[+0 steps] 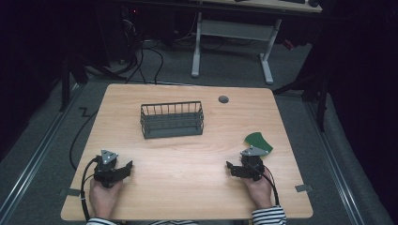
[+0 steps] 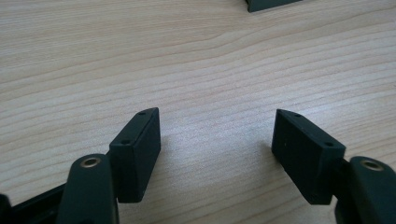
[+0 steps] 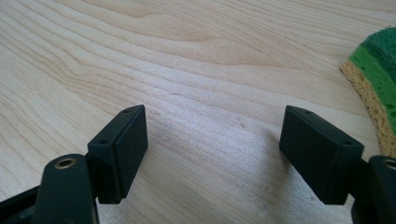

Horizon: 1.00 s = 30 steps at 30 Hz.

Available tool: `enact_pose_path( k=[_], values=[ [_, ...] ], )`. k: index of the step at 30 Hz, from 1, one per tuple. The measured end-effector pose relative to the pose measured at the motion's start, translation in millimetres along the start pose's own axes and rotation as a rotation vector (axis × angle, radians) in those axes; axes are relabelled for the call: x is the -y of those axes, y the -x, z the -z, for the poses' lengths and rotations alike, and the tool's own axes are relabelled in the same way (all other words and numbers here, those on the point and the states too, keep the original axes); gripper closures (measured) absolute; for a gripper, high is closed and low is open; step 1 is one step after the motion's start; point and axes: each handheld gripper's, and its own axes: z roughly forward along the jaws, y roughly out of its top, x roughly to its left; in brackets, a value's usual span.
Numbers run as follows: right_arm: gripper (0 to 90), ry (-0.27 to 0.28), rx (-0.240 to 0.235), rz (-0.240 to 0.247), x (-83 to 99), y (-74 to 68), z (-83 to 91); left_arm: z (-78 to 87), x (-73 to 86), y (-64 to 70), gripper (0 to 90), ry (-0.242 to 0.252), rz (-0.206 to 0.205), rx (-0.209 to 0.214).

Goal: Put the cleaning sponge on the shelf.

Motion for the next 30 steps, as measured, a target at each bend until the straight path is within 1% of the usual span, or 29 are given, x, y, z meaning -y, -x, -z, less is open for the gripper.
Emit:
enact_pose_path(
  k=[7,12,15,22,23,24,25,28,30],
  values=[
    [23.6,0.000,0.001,0.000,-0.1,-0.2,-0.1,0.0,-0.1,0.1,32.8,-0.001,-0.002,0.003],
    [23.6,0.000,0.002,0.000,-0.3,-0.3,-0.2,-0.4,-0.3,0.3,30.8,-0.002,-0.006,0.009],
    [23.6,-0.001,0.010,-0.008,-0.2,-1.6,0.0,-0.4,-0.4,0.2,31.1,-0.002,-0.005,0.008],
    [23.6,-0.014,-0.001,-0.002,-1.2,-1.2,0.7,-0.5,-0.7,-0.4,31.1,0.000,-0.001,0.012],
    [26.2,-0.024,-0.003,-0.002,-2.8,-0.9,1.0,-1.1,-1.4,-0.6,31.1,0.001,0.011,0.014],
    [26.2,-0.024,-0.003,-0.002,-2.8,-0.9,1.0,-1.1,-1.4,-0.6,31.1,0.001,0.011,0.014],
    [33.4,-0.015,-0.016,-0.006,-3.8,-1.1,2.7,-2.0,-4.1,-0.7,31.4,-0.012,0.010,0.014],
    [40.0,0.006,-0.018,-0.009,-5.6,-1.5,5.8,-2.2,-9.4,-0.4,32.4,-0.029,0.009,0.025],
    [42.7,0.017,-0.025,-0.021,-7.2,-0.5,8.0,-0.8,-12.8,0.9,33.5,-0.021,0.000,0.027]
  ],
)
